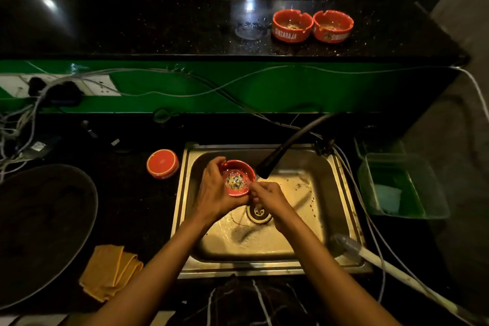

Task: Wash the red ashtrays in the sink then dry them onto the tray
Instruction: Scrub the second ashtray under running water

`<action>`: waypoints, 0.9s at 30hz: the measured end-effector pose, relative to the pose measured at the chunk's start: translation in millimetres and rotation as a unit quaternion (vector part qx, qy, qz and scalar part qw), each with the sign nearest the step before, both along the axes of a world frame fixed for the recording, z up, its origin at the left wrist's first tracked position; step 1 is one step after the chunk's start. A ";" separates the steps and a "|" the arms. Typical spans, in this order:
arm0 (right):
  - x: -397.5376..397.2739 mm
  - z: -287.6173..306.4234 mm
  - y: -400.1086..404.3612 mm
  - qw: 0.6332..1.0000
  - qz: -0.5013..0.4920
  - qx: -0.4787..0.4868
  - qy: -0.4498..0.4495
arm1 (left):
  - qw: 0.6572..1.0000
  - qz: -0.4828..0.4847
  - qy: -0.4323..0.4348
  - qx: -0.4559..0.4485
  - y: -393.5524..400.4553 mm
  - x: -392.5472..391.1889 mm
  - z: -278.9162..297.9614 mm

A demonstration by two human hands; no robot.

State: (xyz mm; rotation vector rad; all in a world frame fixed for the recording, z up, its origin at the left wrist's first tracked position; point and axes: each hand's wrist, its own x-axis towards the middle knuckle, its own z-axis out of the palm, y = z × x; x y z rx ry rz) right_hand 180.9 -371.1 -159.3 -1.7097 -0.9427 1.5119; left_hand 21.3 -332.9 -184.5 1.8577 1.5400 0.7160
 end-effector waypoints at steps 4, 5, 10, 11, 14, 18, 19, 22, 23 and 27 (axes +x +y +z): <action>3.2 -23.7 -13.2 0.998 -0.006 -0.060 0.014 | 0.997 -0.031 0.002 -0.073 -16.0 -0.6 -27.3; 5.0 -28.6 -15.4 0.997 -0.010 -0.069 0.016 | 0.994 -0.047 -0.004 -0.096 -16.8 -1.4 -32.3; 22.9 -53.5 -20.2 0.995 -0.015 -0.099 -0.009 | 0.964 -0.106 -0.080 -0.231 -4.8 -4.4 -50.4; 27.8 -58.3 -19.5 0.994 -0.011 -0.105 -0.018 | 0.953 -0.095 -0.102 -0.268 -0.7 -3.0 -52.9; 41.8 -69.3 -14.4 0.992 -0.012 -0.119 -0.033 | 0.921 -0.042 -0.154 -0.356 12.9 4.3 -61.5; 55.0 -84.5 -0.5 0.990 -0.004 -0.133 -0.038 | 0.903 -0.045 -0.165 -0.394 25.5 17.4 -62.8; 56.7 -87.5 4.6 0.990 0.000 -0.136 -0.039 | 0.903 -0.039 -0.173 -0.392 27.9 19.0 -63.0; 54.8 -90.6 20.2 0.991 0.009 -0.126 -0.036 | 0.903 -0.012 -0.191 -0.386 32.2 15.0 -65.9; 52.4 -89.4 24.4 0.992 0.012 -0.119 -0.037 | 0.901 -0.003 -0.197 -0.386 32.2 11.4 -67.4; 37.9 -91.1 34.7 0.993 0.037 -0.102 -0.043 | 0.897 0.032 -0.206 -0.389 29.1 -5.8 -74.8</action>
